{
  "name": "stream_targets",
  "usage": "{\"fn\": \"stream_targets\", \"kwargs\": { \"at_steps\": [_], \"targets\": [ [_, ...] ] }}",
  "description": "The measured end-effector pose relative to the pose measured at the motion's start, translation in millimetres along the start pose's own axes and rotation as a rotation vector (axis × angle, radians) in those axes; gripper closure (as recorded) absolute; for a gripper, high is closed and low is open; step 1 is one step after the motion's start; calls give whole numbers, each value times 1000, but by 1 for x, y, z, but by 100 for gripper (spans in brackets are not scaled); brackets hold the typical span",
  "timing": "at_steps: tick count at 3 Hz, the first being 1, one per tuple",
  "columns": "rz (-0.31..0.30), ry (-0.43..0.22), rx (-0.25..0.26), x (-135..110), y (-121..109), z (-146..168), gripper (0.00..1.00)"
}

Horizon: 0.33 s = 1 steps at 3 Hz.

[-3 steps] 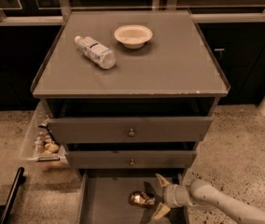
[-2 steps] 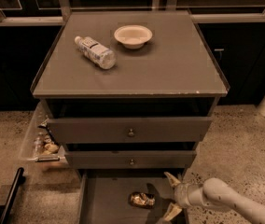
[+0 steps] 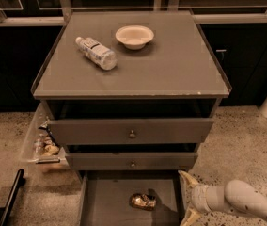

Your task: Place orange can into bottom drawer

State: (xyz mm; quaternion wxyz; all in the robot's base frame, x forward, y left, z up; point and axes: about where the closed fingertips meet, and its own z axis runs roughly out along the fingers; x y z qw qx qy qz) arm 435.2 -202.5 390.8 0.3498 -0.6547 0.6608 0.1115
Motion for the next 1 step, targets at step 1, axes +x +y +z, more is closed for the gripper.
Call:
{"fn": "stream_targets", "kwargs": {
  "at_steps": [1],
  "targets": [
    [-13,11,2,-3,-2,-8,0]
  ]
}}
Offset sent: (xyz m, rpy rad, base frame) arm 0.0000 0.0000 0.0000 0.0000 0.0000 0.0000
